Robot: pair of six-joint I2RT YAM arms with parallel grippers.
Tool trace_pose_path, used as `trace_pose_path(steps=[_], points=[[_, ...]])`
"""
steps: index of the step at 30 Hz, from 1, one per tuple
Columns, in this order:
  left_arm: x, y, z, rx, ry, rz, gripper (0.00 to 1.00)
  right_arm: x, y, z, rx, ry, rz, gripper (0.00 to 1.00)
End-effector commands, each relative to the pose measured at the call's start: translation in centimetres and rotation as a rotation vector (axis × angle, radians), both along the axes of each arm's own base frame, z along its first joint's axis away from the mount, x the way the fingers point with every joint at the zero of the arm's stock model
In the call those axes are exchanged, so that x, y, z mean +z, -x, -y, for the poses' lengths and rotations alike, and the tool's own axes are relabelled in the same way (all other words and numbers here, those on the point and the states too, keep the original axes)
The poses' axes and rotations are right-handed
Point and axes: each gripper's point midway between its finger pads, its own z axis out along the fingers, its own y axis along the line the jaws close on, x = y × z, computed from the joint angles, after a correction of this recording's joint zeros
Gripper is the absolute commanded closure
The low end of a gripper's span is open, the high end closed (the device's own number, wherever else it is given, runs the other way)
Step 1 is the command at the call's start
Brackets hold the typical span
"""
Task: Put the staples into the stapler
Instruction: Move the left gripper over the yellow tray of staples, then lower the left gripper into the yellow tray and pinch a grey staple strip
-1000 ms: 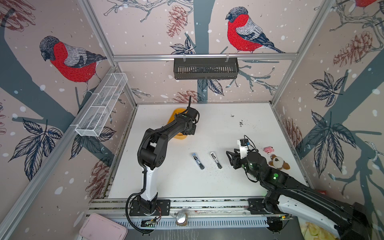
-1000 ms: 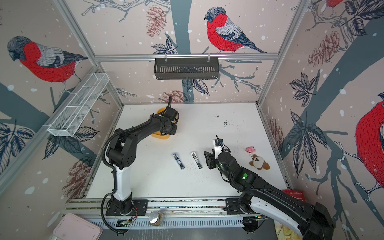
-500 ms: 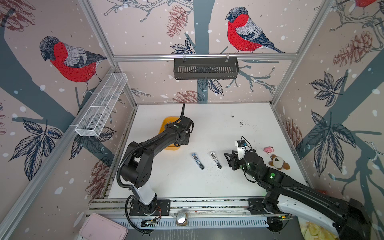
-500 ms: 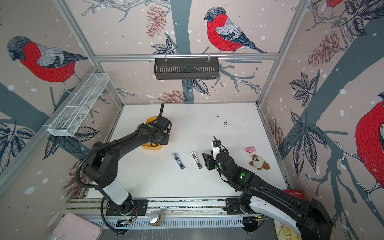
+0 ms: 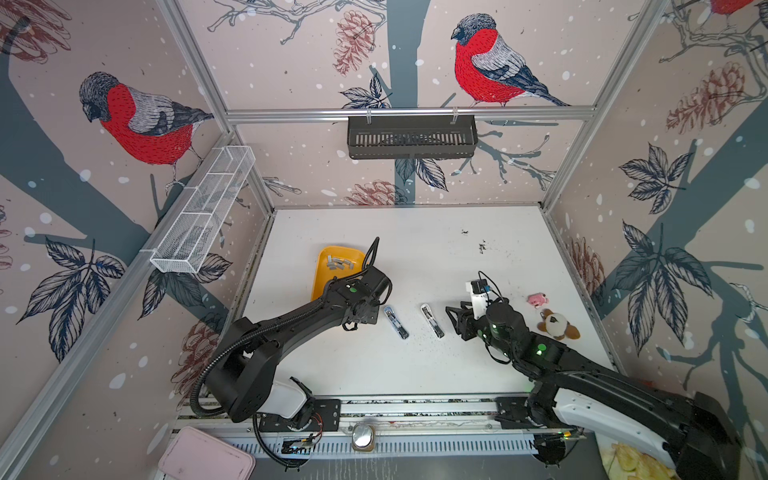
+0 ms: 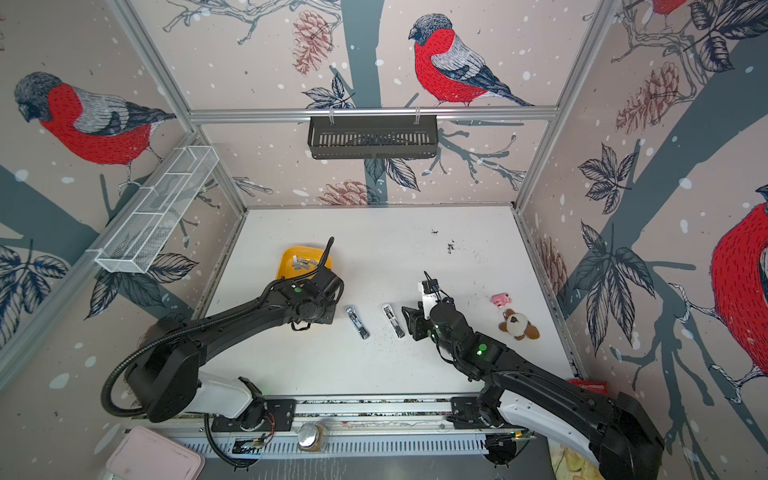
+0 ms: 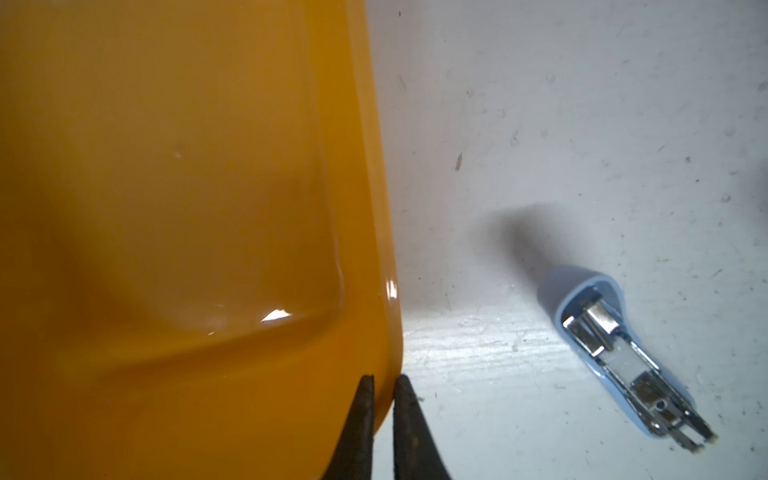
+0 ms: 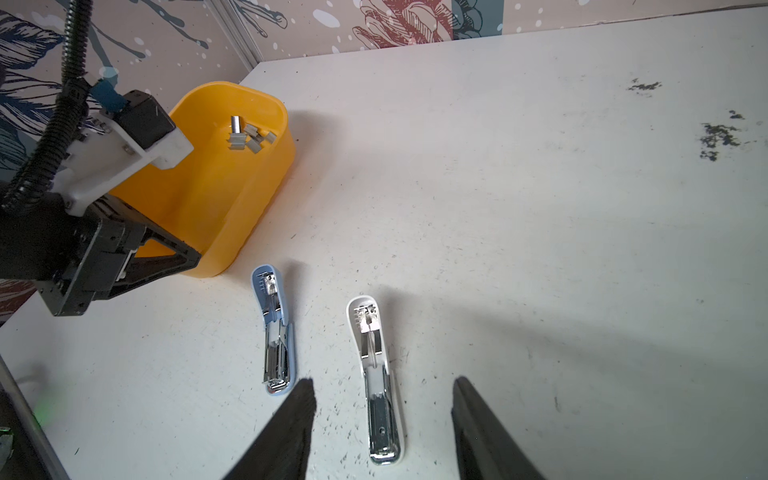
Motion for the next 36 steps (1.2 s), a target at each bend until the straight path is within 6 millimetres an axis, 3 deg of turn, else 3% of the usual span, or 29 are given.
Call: trace_pose_path(steps=[1, 6, 13, 17, 18, 21, 30, 36], points=[[-0.5, 2.1, -1.2, 0.057, -0.01, -0.057, 0.88, 0.9, -0.3, -0.4, -0.002, -0.038, 0.014, 0.46], [0.4, 2.6, -0.9, 0.062, 0.039, -0.048, 0.88, 0.9, -0.3, -0.8, 0.008, -0.04, 0.01, 0.46], [1.9, 2.4, -1.2, 0.084, 0.043, -0.027, 0.8, 0.7, -0.4, -1.1, 0.016, -0.034, -0.002, 0.46], [2.7, 1.7, -2.3, 0.142, 0.013, 0.003, 0.58, 0.7, -0.3, -1.0, 0.017, -0.035, 0.002, 0.46], [3.0, 1.2, -2.5, 0.162, 0.016, 0.017, 0.5, 0.7, -0.3, -1.0, 0.016, -0.035, 0.004, 0.46], [3.4, -0.5, -3.5, 0.234, 0.039, 0.033, 0.43, 0.7, -0.3, -1.0, 0.02, -0.032, 0.004, 0.46], [3.6, -7.1, -4.4, 0.307, 0.066, 0.08, 0.43, 0.8, -0.2, -0.5, 0.01, -0.029, 0.013, 0.46], [1.8, -9.2, -4.3, 0.311, 0.072, 0.05, 0.46, 0.7, -0.3, 0.1, -0.005, -0.025, 0.02, 0.46]])
